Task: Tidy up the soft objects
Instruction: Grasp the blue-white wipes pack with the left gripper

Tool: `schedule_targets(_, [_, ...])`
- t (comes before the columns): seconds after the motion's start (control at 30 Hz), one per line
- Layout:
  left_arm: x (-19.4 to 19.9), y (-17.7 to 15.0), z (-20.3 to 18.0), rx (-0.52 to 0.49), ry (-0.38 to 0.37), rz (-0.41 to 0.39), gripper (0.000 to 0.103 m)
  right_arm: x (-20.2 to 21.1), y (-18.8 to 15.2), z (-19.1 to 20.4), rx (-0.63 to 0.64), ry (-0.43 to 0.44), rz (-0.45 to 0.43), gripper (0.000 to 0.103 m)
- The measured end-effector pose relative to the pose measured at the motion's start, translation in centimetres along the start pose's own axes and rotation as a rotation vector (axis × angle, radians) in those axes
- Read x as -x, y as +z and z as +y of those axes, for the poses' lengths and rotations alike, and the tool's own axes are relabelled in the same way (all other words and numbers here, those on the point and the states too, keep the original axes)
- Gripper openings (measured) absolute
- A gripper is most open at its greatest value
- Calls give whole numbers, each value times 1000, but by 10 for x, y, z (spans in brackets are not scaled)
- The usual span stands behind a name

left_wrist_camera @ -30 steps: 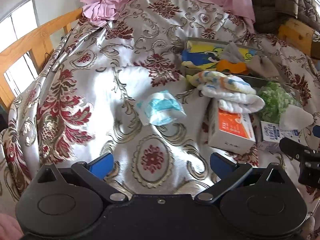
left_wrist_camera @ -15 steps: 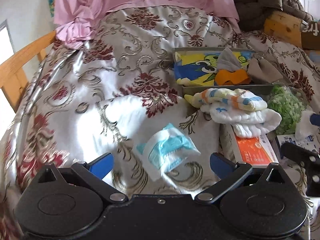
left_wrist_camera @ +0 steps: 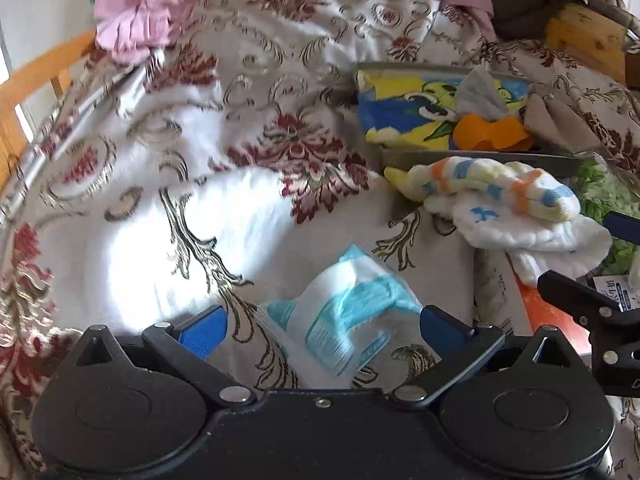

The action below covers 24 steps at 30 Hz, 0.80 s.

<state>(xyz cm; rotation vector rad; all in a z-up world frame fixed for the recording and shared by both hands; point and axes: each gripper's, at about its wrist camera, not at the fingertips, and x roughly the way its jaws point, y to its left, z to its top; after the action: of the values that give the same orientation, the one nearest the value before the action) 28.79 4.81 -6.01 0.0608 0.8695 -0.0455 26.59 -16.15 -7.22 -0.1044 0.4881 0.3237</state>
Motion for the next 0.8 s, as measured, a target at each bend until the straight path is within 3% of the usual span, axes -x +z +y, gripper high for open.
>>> schedule_targets(0.3, [-13,5,8,62,-46,-4,101,-8,1,-6,-45,31,7,98])
schedule_targets(0.37, [-15,5,8,60,-59,1,96,-8,1,-5,-42,33,9,98])
schedule_targets(0.43, [-18,4,7,53,-86,16,85,-7,1,-5,-41,34,9,98])
schedule_targets(0.57, [-18,2,5,35,-100,20,78,-7,0,-4,-42,38,13,96])
schedule_targets(0.63, [-17,2,4,28,-104,19,67,-8,0,-4,-45,44,15,93])
schedule_targets(0.8, [-16,1,3,30,-108,15,59,-8,0,-4,-54,63,28,90])
